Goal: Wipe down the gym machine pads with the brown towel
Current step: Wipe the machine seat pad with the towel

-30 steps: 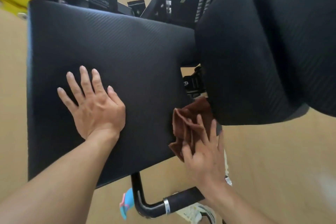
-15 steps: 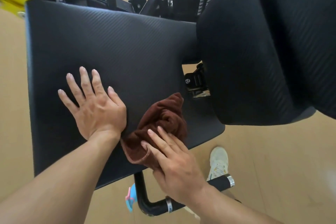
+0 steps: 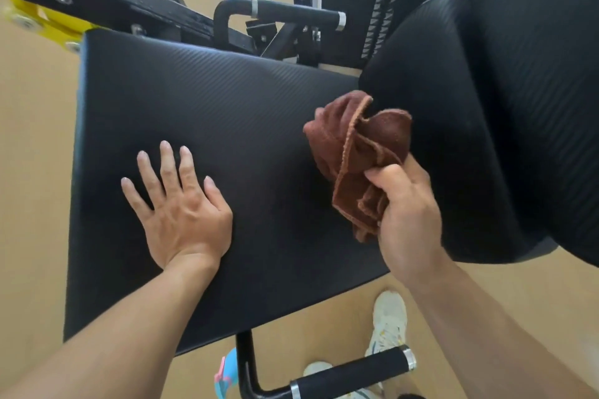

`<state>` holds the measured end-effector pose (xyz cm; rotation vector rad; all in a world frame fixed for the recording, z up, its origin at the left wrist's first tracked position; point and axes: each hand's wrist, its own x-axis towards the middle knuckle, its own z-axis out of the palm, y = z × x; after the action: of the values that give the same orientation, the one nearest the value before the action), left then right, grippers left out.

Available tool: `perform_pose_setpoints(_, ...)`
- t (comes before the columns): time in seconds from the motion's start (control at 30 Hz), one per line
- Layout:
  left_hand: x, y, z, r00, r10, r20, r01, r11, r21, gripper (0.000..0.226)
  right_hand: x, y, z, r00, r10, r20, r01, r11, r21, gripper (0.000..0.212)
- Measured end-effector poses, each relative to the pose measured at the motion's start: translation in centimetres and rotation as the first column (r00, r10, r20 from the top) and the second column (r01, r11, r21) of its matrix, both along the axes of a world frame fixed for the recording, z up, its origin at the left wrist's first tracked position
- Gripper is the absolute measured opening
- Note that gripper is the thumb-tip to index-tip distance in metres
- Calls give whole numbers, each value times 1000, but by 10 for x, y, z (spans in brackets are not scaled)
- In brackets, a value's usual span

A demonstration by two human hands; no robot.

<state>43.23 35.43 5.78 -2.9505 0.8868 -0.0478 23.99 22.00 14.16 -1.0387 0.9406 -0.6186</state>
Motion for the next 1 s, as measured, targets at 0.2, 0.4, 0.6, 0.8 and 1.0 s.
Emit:
perform_pose_setpoints(0.2,2,3,0,1000,-4,2,4,1000,1,61,4,6,-18,672,584,-455,-740,512,-436,52)
perform_pose_setpoints(0.4,3,2,-1,1000,1,10,-1,1000,-5,61,-17,50,-71,750,437,-496,-634,688,-353,33)
perform_pose_setpoints(0.6,3,2,-3,1000,-9,26,9,1000,-8,61,32,55,-103,622,156,-768,-580,750,-318,104)
perform_pose_setpoints(0.8,3,3,-4,1000,-8,27,8,1000,1,61,91,-3,-131,706,51,-706,-513,725,-460,71)
perform_pose_setpoints(1.0,3,3,-6,1000,-9,28,10,1000,-10,61,100,-67,-127,704,111,-701,-445,839,-313,61)
